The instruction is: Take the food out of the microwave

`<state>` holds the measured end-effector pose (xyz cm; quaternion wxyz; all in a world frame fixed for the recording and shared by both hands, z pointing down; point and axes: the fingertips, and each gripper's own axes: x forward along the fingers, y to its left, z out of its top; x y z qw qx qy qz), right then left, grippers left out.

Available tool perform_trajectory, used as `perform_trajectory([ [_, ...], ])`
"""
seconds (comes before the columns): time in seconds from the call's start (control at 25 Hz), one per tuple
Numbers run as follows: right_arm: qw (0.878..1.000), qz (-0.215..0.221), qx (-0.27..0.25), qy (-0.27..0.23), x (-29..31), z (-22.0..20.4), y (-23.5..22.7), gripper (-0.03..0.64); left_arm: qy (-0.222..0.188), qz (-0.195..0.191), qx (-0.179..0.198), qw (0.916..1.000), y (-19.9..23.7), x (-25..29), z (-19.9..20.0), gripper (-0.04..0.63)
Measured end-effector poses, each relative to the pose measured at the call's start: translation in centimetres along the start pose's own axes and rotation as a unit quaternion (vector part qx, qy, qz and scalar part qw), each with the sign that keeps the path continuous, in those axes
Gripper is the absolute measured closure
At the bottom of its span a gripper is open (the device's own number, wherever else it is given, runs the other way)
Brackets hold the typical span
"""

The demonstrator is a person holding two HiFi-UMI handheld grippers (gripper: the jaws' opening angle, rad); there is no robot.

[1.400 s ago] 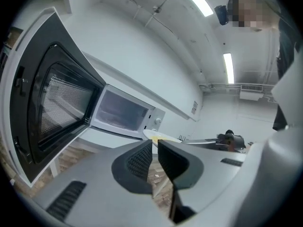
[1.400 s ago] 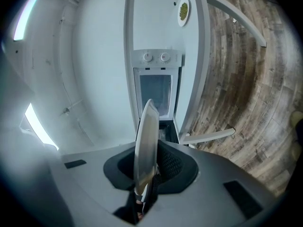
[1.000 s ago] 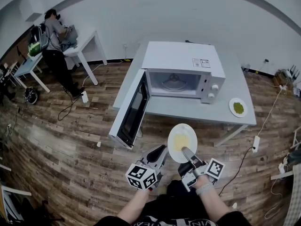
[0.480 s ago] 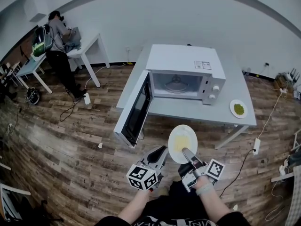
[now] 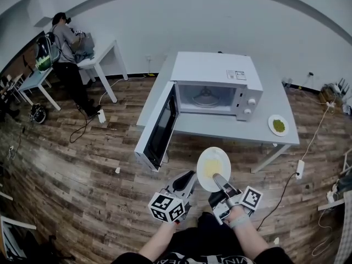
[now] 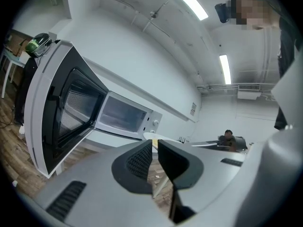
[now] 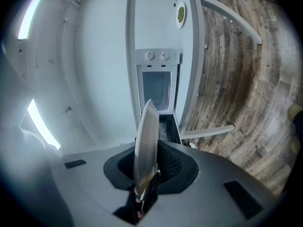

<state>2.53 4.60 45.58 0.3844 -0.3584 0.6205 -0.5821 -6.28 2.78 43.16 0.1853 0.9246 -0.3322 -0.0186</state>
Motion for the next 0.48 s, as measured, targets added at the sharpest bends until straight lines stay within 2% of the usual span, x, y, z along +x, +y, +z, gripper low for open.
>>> perform_trajectory([
  [0.48,1.000,-0.002,0.001,0.000,-0.43,-0.96,-0.10,0.551,0.003,-0.005,0.003,1.0000,-0.34,-0.93,-0.03,0.554],
])
